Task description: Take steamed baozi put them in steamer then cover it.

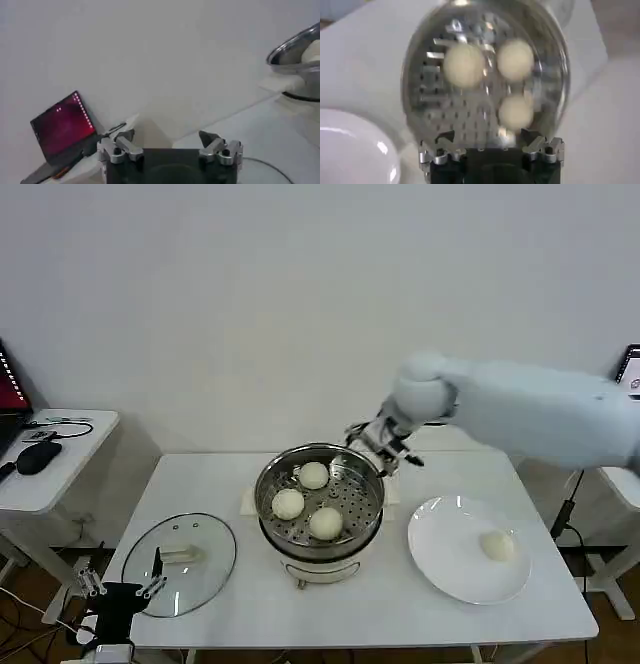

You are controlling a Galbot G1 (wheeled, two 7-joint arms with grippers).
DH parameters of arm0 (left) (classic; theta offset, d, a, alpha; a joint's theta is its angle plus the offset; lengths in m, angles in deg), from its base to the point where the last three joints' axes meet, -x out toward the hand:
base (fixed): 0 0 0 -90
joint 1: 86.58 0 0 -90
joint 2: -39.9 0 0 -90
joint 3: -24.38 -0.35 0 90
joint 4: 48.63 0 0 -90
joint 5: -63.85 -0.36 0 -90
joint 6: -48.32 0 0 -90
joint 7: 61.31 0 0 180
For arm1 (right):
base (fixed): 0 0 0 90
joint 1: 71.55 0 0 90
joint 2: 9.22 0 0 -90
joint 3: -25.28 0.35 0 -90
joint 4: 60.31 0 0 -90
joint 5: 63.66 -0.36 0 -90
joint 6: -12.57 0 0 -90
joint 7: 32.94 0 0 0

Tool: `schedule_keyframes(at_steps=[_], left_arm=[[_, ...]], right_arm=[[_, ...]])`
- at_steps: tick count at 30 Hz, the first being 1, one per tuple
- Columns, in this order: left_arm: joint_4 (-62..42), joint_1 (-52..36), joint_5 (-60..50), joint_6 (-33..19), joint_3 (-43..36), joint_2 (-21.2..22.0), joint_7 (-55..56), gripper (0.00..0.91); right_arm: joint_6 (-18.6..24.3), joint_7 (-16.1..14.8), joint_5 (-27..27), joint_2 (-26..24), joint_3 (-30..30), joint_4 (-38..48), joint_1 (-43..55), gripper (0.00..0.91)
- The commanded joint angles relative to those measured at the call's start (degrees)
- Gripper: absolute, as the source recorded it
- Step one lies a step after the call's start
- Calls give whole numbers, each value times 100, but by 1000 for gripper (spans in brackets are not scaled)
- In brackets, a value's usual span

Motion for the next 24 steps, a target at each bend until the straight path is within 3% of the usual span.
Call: schedule_keyframes(at_steps=[1, 6, 11, 12, 15, 16, 17, 18, 19, 24], left_arm=[[-3, -88, 26, -8, -97, -135, -7, 907], [-84, -168, 18, -20, -193, -168, -9, 907], [-42, -241, -1, 10, -267, -202, -38, 907], [-35, -238, -11, 11, -280, -199, -39, 907], [-33, -221, -38, 2, -315, -172, -37, 907], [-34, -208, -54, 0, -328, -150, -35, 907], [-34, -201, -67, -1, -331, -144, -34, 907], [-33, -190, -83, -4, -341, -138, -32, 907], [-34, -178, -87, -6, -341, -135, -31, 907], [2, -131, -102, -4, -296, -118, -33, 907]], right_arm=[[-853, 26, -257, -2354, -631, -713, 443, 907], [-774, 23, 179, -3572, -426, -1091, -227, 907], [-606, 99, 703, -4149, -340, -953, -679, 907], [-568, 111, 821, -4214, 156, -883, -1269, 907], [-491, 166, 1044, -4243, 545, -660, -1914, 907], [-470, 167, 1111, -4229, 1106, -565, -2454, 907], [-438, 165, 1170, -4197, 2357, -473, -3612, 907], [-423, 191, 1193, -4134, 2482, -390, -3719, 907], [-449, 200, 1178, -4023, 3017, -290, -4479, 907], [-447, 235, 1277, -3501, 4138, 152, -5499, 907]])
